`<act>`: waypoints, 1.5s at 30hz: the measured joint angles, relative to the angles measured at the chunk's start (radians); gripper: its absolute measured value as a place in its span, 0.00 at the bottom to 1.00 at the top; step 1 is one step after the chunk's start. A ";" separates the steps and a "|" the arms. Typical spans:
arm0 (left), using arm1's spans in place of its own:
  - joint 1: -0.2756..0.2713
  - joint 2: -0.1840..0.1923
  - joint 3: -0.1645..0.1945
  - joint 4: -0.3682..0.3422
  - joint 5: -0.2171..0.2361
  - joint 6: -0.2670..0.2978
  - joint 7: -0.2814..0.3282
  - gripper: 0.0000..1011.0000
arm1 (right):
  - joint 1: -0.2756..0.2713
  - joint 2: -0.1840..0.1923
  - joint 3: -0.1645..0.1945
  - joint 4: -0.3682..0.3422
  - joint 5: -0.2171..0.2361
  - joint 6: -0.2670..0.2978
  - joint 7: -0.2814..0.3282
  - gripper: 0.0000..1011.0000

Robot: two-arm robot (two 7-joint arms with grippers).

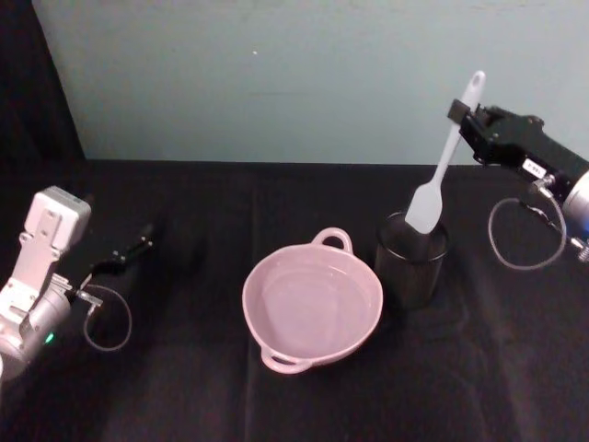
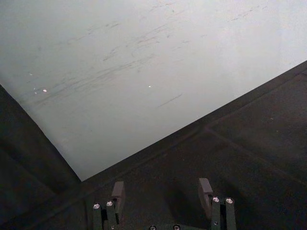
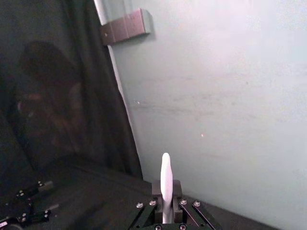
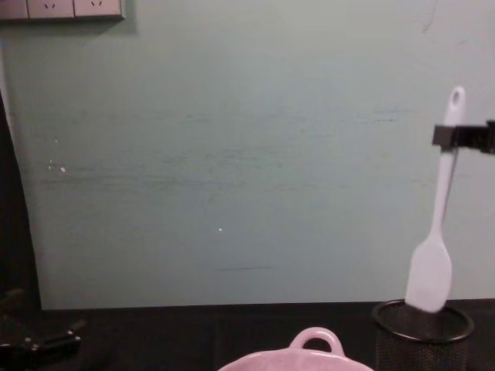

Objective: Use the one hand to pick up the spoon and stir the clear water in the bowl.

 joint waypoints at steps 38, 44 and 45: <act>0.000 0.000 0.000 0.000 0.000 0.000 0.000 0.99 | -0.008 -0.015 -0.107 0.149 0.107 -0.035 -0.026 0.11; 0.000 0.000 0.000 0.000 0.000 0.000 0.000 0.99 | -0.008 -0.020 -0.113 0.162 0.133 -0.037 -0.030 0.11; 0.000 0.000 0.000 0.000 0.000 0.000 0.000 0.99 | -0.008 -0.023 -0.114 0.167 0.140 -0.037 -0.030 0.11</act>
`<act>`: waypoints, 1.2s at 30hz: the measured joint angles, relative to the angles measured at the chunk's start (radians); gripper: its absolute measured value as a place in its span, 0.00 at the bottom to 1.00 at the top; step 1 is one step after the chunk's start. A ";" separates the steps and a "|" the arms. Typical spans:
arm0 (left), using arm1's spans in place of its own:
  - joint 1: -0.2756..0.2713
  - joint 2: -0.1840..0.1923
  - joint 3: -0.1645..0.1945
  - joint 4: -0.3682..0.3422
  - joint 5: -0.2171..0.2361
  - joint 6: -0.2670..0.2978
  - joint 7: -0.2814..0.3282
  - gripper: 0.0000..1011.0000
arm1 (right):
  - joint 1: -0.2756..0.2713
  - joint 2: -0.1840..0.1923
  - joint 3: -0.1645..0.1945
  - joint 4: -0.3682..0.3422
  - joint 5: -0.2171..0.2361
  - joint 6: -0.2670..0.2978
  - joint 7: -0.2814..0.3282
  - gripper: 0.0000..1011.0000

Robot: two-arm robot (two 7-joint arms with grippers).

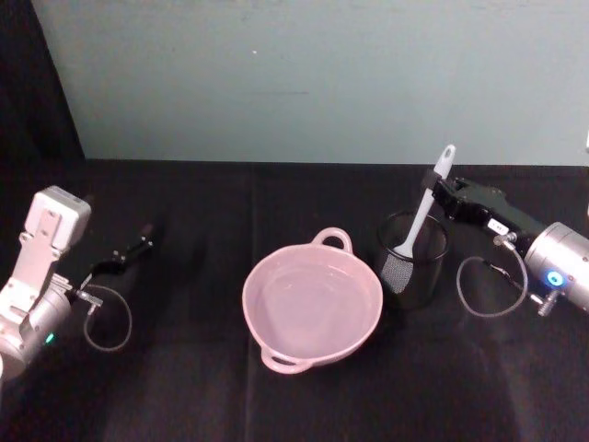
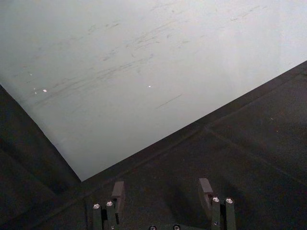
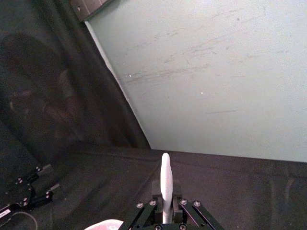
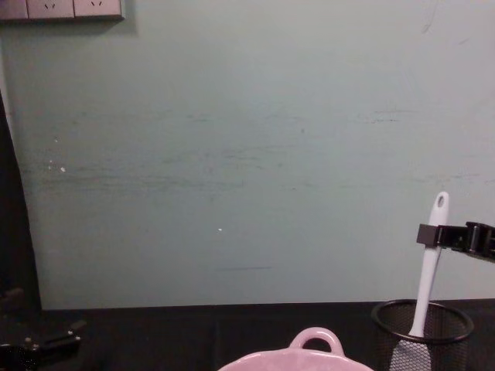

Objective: Use the one hand to pick up the spoon and stir the clear water in the bowl.

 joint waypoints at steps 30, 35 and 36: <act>0.000 0.000 0.000 0.000 0.000 0.000 0.000 0.99 | -0.017 0.000 0.009 0.080 0.028 -0.034 -0.062 0.67; 0.000 0.000 0.000 0.000 0.000 0.000 0.000 0.99 | -0.032 0.007 0.015 0.063 0.010 -0.038 -0.074 0.80; 0.000 0.000 0.000 0.000 0.000 0.000 0.000 0.99 | -0.038 0.010 0.016 0.055 0.002 -0.039 -0.079 0.86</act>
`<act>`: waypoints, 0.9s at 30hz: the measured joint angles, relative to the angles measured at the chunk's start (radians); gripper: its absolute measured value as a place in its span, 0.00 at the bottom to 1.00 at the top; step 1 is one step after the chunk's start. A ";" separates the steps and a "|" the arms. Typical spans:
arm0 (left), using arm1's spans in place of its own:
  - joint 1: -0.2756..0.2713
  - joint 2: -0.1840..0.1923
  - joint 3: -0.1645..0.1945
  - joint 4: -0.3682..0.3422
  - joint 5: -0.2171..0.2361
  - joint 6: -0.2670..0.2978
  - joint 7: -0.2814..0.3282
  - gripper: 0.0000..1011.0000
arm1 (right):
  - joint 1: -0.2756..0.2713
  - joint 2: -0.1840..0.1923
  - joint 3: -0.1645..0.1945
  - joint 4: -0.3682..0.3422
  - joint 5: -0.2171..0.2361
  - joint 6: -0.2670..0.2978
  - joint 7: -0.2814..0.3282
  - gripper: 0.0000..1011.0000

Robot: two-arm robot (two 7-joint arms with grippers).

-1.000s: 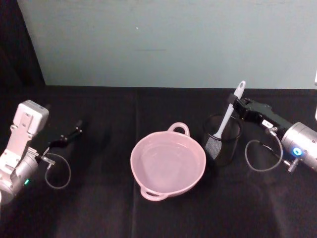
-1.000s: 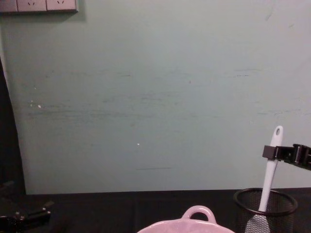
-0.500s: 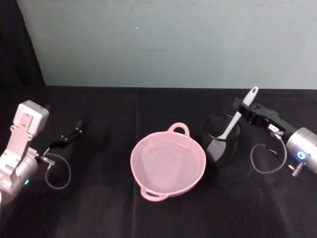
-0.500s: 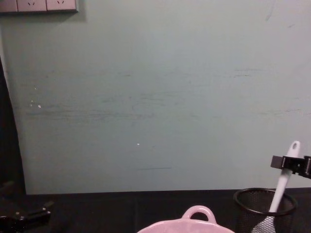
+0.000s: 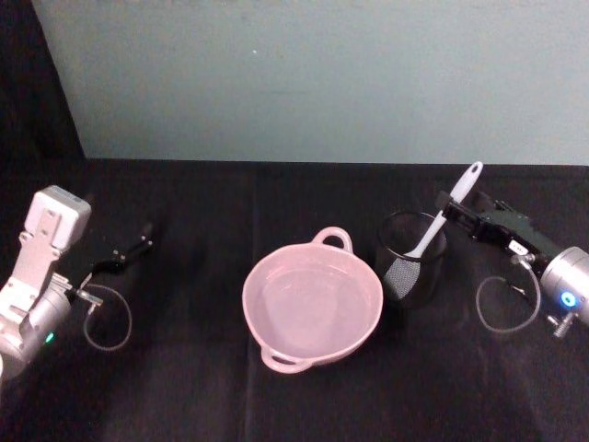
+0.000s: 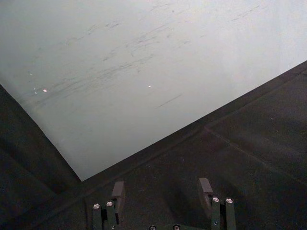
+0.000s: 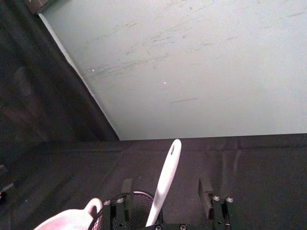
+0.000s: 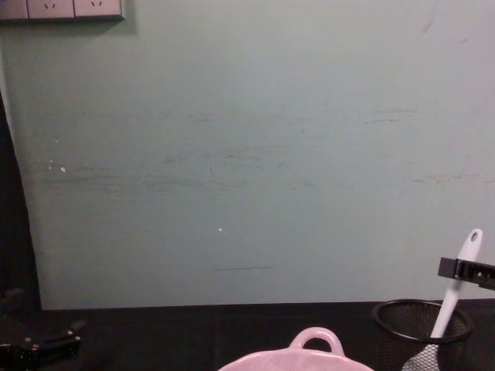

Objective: Use the one hand to pick up the spoon and stir the clear water in the bowl.

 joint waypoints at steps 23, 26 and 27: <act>0.000 0.000 0.000 0.000 0.000 0.000 0.000 0.99 | -0.131 0.077 0.029 -0.136 -0.322 -0.069 -0.216 0.99; 0.000 0.000 0.000 0.000 0.000 0.000 0.000 0.99 | -0.100 0.057 0.015 -0.086 -0.348 -0.080 -0.216 0.99; 0.000 0.000 0.000 0.000 0.000 0.000 0.000 0.99 | -0.082 0.043 0.008 -0.055 -0.362 -0.094 -0.215 0.99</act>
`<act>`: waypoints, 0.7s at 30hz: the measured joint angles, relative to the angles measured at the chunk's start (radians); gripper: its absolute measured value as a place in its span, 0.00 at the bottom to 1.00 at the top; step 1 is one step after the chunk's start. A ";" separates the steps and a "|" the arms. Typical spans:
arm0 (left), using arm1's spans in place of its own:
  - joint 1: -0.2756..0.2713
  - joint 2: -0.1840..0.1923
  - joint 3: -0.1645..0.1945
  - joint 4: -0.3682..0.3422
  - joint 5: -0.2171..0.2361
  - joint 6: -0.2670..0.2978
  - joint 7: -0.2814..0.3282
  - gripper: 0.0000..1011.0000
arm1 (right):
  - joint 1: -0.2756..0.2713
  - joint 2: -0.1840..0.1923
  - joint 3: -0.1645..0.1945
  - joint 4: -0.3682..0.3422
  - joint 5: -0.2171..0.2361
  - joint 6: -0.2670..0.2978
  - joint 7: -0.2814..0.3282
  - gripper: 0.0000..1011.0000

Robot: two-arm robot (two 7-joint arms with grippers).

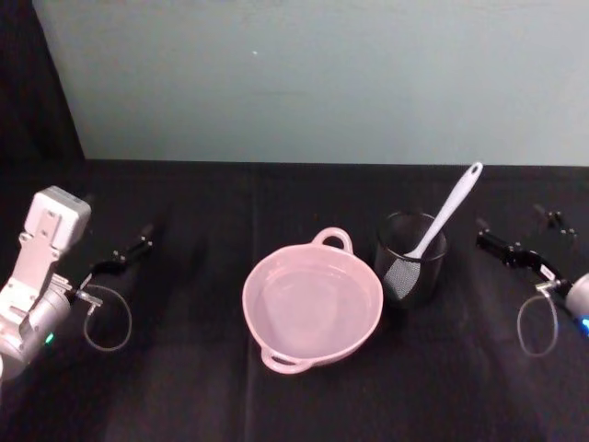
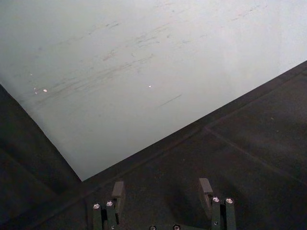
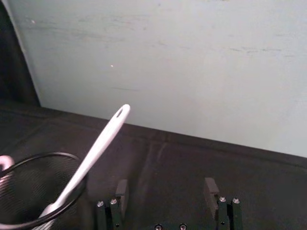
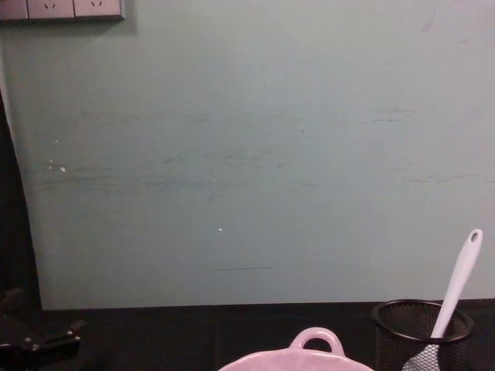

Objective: Use the one hand to pick up the spoon and stir the clear water in the bowl.

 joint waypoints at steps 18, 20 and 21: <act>0.000 0.000 0.000 0.000 0.000 0.000 0.000 0.99 | 0.037 -0.079 -0.019 0.145 -0.074 -0.104 0.026 0.99; 0.000 0.000 0.000 0.000 0.000 0.000 0.000 0.99 | 0.037 -0.079 -0.019 0.145 -0.074 -0.104 0.026 0.99; 0.000 0.000 0.000 0.000 0.000 0.000 0.000 0.99 | 0.037 -0.079 -0.019 0.144 -0.073 -0.104 0.026 0.99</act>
